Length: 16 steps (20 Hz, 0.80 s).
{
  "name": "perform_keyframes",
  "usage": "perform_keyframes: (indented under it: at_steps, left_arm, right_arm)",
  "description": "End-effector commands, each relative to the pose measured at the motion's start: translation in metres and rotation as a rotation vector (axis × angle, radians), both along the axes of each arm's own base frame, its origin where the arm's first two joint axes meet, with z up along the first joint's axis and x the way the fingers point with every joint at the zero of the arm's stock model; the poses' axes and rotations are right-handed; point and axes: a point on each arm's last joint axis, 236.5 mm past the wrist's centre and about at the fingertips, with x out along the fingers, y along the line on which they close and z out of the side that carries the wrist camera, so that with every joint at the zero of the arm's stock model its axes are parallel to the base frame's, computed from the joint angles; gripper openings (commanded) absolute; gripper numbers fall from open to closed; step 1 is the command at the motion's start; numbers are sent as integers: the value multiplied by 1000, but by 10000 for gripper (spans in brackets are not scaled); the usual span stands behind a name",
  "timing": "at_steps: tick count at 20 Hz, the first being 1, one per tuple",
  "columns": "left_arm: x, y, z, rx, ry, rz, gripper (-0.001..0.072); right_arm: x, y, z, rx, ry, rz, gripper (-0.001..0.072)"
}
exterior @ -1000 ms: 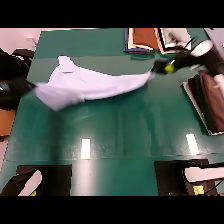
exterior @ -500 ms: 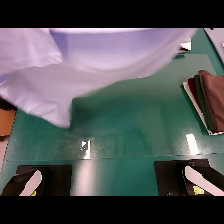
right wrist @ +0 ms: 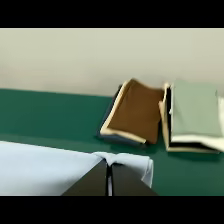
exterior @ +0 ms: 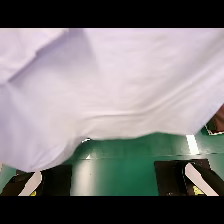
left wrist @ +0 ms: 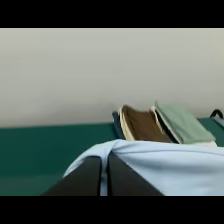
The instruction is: Fold the shirts.
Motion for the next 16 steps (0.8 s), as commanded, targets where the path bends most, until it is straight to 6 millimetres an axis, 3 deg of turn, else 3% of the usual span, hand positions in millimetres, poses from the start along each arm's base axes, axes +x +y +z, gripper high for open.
perform_keyframes:
  at_steps: [1, 3, 5, 8, 11, 13, 16]
  left_arm:
    - [82, 18, -132, -103, 373, -21, 24]
    - [122, 28, -222, -147, 592, -32, 24]
    - [150, 36, -306, -183, 778, -44, 24]
    - [184, 24, -405, -165, 957, -102, 24]
    - [217, 4, -457, -143, 970, -107, 24]
    - [236, 3, -465, -143, 925, -71, 24]
    - [246, 13, -455, -138, 883, -44, 25]
  right_arm:
    - [53, 4, -108, 66, 333, 69, 14]
    - [85, 8, -199, 41, 574, 69, 14]
    - [107, 20, -278, 15, 765, 94, 14]
    - [142, 40, -359, 34, 909, 137, 14]
    - [181, 41, -388, 42, 911, 131, 14]
    - [208, 35, -386, 44, 862, 116, 13]
    - [226, 24, -377, 34, 823, 106, 14]
